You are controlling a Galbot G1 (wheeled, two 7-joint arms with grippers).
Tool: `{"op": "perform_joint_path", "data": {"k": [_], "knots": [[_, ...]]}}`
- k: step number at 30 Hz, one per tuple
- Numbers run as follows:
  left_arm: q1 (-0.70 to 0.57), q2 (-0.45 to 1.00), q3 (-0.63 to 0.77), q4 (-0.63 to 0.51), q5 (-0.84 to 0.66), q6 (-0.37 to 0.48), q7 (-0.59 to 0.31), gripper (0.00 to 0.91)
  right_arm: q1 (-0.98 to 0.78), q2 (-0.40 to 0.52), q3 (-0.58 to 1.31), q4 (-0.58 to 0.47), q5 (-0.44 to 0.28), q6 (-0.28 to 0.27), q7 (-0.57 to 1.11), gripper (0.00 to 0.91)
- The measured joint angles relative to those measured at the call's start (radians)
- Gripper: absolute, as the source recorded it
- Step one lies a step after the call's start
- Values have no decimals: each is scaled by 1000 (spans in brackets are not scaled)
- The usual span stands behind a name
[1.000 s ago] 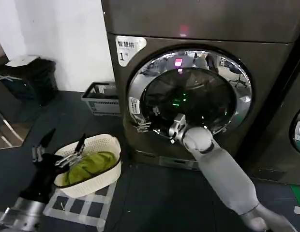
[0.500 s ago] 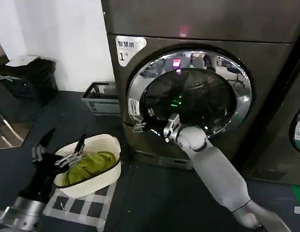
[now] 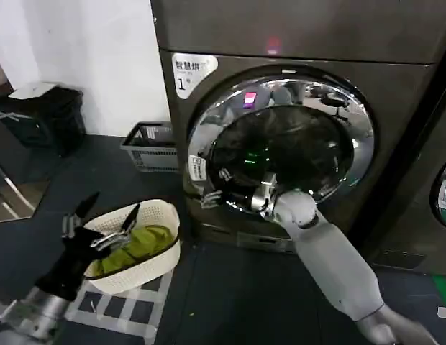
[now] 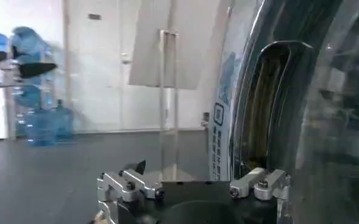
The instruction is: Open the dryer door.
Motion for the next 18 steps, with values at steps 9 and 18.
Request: {"op": "perform_joint_path", "data": {"k": [9, 18], "knots": [[-48, 73, -27, 82, -47, 2, 13, 907, -76, -67, 25, 79, 6, 49, -144, 907], [-101, 137, -17, 148, -76, 8, 12, 907, -140, -124, 63, 132, 34, 74, -248, 907]]}}
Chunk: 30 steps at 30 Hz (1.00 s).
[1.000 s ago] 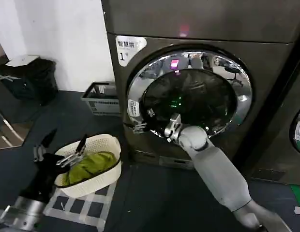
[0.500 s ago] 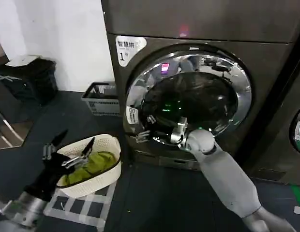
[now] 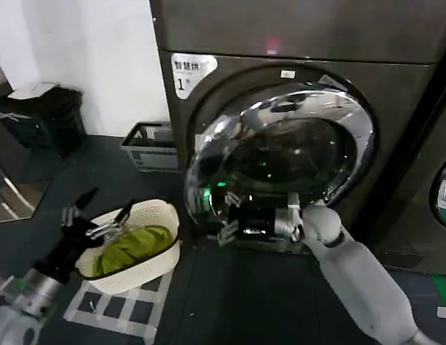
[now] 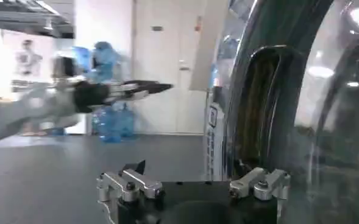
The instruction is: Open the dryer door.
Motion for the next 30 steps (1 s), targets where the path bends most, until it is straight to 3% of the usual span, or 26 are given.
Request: {"op": "perform_joint_path", "data": {"k": [18, 30], "knots": [[-177, 177, 121, 113, -279, 50, -8, 907, -130, -92, 93, 83, 19, 21, -183, 907], [-308, 338, 352, 212, -310, 17, -19, 907, -252, -144, 215, 148, 20, 42, -223, 907]]}}
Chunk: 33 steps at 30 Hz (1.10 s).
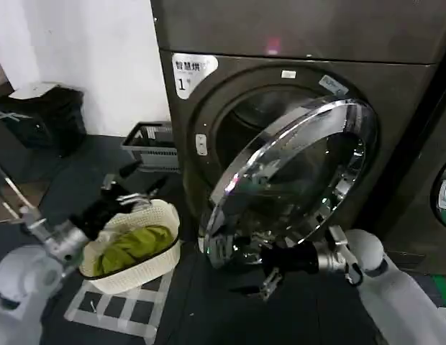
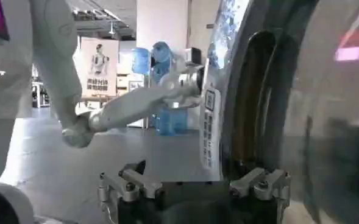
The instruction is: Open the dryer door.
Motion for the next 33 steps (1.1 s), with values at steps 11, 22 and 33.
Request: {"op": "perform_joint_path", "data": {"k": [11, 22, 33], "knots": [[-187, 31, 241, 110, -16, 13, 46, 907, -180, -19, 210, 53, -7, 20, -24, 907], [-337, -3, 414, 179, -12, 24, 118, 907, -359, 34, 458, 90, -60, 52, -29, 907], [-408, -18, 529, 175, -11, 47, 168, 907, -453, 140, 779, 79, -95, 46, 20, 907]]}}
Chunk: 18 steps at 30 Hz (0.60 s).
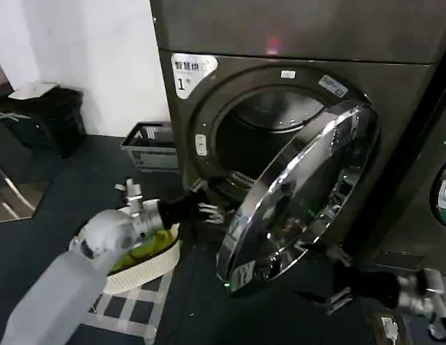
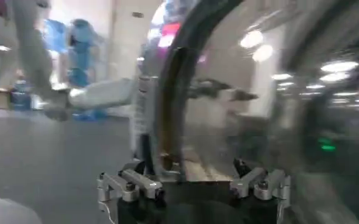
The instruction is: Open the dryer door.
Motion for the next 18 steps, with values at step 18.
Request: {"op": "perform_joint_path", "data": {"k": [18], "knots": [[-35, -54, 127, -44, 27, 16, -8, 907, -101, 185, 393, 116, 83, -27, 573, 907]]}}
